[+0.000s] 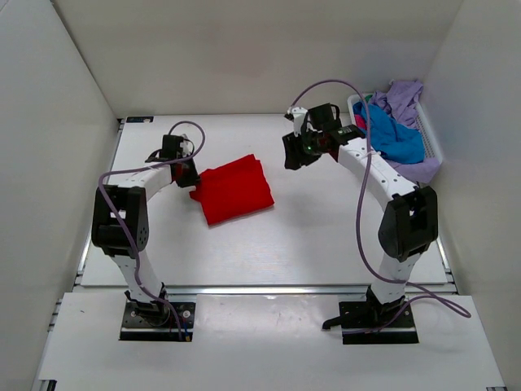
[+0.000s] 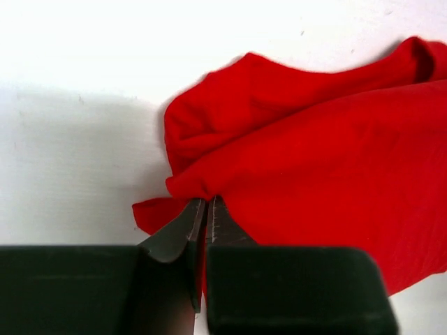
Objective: Fold and stack the t-shirts
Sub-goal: Fold the long partially folded tshirt into a neat square
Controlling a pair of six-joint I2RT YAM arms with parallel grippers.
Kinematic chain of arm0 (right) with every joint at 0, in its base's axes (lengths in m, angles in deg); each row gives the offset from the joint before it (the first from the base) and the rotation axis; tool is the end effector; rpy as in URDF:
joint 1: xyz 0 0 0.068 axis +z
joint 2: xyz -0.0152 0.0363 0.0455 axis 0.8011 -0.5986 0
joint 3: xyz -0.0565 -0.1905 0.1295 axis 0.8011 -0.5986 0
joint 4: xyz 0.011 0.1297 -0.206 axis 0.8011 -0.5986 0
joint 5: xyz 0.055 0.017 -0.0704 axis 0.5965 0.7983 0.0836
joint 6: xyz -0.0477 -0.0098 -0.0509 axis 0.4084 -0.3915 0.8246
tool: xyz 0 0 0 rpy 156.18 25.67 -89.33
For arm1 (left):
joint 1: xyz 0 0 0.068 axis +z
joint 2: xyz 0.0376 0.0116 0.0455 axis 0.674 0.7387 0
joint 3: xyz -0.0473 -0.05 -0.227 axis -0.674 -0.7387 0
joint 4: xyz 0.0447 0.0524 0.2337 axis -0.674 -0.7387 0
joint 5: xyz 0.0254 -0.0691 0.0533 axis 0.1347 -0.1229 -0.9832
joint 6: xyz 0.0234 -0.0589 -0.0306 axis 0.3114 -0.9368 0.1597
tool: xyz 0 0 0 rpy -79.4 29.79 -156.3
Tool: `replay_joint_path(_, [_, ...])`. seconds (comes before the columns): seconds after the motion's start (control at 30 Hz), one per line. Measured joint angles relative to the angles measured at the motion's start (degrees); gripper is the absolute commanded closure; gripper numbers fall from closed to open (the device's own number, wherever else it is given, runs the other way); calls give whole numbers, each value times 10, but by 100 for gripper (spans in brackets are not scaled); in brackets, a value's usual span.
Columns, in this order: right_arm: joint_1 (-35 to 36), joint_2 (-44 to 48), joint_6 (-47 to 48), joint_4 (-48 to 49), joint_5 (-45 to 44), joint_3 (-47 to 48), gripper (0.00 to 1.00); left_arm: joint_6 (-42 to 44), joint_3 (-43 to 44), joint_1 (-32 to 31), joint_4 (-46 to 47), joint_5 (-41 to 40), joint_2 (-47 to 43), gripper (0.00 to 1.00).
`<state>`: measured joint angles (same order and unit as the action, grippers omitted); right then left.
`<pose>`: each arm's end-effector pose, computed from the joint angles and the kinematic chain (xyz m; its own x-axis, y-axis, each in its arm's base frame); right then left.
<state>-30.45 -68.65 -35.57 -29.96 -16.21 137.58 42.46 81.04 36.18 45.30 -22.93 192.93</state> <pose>0.3562 0.1689 0.2702 -0.6043 -0.3598 -0.7109 -0.6304 0.7616 0.1504 0.3601 -0.0450 0.1406 -0.8253 -0.2922 -0.4832 -0.1629 0.9426 -0.2916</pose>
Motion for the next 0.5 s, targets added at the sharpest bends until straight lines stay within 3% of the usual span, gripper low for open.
replay_joint_path(0.33, [-15,2,-3,28,10,-57,56,15,40,-12,35,-22,11,79])
replay_joint_path(0.5, [-12,4,-3,34,11,-57,56,17,154,-16,29,-23,94,73])
